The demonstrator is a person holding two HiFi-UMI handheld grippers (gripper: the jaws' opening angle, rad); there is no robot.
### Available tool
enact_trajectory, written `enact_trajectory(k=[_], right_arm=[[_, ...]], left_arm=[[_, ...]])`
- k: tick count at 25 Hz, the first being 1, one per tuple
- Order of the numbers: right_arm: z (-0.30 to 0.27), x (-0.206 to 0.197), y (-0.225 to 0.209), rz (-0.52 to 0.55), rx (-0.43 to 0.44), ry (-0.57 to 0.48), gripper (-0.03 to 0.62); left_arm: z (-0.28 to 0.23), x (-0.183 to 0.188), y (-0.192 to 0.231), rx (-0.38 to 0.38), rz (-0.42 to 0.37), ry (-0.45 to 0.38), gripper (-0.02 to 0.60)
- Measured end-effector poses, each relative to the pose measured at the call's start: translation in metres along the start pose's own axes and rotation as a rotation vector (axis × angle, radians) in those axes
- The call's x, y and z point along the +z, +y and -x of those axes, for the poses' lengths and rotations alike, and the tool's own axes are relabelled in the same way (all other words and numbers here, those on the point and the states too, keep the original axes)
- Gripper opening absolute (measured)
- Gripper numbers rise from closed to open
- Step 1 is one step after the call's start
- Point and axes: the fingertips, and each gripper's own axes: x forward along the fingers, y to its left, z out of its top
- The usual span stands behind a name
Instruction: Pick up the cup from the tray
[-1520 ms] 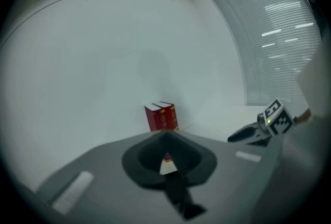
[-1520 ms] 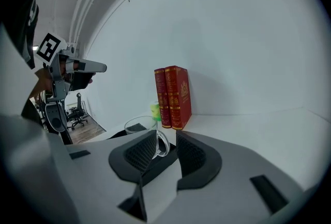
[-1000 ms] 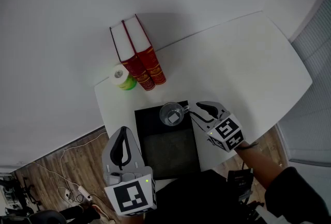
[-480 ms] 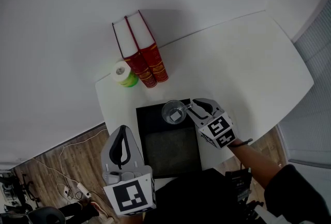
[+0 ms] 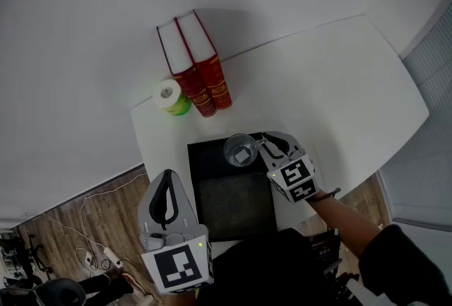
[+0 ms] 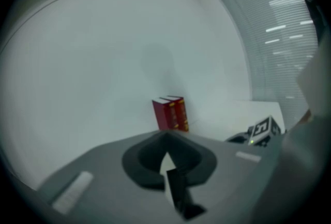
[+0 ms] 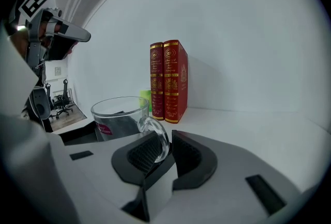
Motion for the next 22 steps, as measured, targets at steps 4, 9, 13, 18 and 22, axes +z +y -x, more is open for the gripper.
enact_trajectory(k=[4, 9, 13, 18, 22], right_arm=[[-0.001, 0.000, 0.000, 0.013, -0.028, 0.003, 0.058], [-0.002, -0.002, -0.001, 0.032, -0.046, 0.005, 0.051], [-0.003, -0.002, 0.000, 0.040, -0.036, 0.017, 0.049], [-0.004, -0.002, 0.000, 0.034, -0.031, 0.037, 0.048], [-0.006, 0.001, -0.002, 0.015, -0.022, 0.042, 0.048]], left_arm=[[0.003, -0.002, 0.005, 0.009, 0.007, -0.004, 0.002], [0.004, -0.004, 0.009, 0.016, 0.014, -0.005, 0.002], [0.005, -0.005, 0.010, 0.013, 0.018, -0.008, 0.002], [0.006, -0.003, 0.013, 0.015, 0.023, -0.016, 0.002], [0.008, -0.002, 0.015, 0.020, 0.025, -0.027, 0.002]])
